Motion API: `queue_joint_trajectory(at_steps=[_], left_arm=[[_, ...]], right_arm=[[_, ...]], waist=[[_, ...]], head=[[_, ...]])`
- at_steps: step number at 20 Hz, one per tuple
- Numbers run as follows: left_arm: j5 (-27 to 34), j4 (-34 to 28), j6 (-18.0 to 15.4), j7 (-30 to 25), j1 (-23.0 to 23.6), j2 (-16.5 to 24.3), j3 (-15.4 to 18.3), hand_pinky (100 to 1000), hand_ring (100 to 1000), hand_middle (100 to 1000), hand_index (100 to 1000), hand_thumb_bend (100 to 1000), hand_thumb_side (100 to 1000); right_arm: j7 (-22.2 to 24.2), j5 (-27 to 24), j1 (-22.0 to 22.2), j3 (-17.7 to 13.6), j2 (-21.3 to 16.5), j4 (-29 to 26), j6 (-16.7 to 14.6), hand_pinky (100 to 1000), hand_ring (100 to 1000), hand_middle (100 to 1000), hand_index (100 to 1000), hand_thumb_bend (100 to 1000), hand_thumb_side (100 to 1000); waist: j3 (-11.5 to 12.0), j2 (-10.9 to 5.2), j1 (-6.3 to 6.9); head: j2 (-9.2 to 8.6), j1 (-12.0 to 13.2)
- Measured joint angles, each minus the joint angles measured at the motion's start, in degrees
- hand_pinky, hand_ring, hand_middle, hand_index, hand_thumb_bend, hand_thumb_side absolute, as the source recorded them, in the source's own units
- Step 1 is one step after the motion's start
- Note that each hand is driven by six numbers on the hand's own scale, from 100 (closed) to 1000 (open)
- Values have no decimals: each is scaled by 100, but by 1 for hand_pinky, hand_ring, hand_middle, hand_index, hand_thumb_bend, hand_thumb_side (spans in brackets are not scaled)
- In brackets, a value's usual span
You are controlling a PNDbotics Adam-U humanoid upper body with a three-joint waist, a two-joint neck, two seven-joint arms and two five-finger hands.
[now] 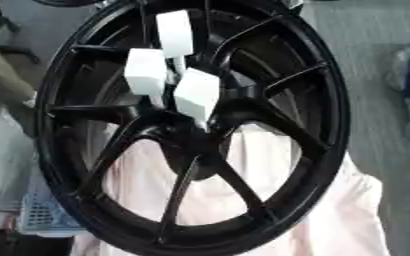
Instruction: Pull the pin out of the wheel hub.
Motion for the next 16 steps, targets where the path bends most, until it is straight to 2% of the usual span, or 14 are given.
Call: queue_joint_trajectory(at_steps=[3,5,7,16], left_arm=[[0,0,0,0,-1,-2,0,841,671,592,723,100,703],[0,0,0,0,-2,-11,0,841,672,592,723,100,704],[0,0,0,0,-2,-32,0,841,672,592,723,100,703],[1,0,0,0,-2,-44,0,841,672,593,723,100,702]], right_arm=[[-75,57,57,-22,106,129,-6,745,900,857,844,306,100],[-62,118,84,-22,144,197,-1,768,935,901,872,330,100],[3,183,112,-31,178,254,4,774,943,912,879,351,100],[59,298,127,-158,239,330,-31,756,925,885,860,310,100]], waist=[[2,-1,7],[2,-3,5],[0,-8,-3],[-27,-40,-17]], head=[[-1,4],[-2,3],[-2,2],[-2,-5]])
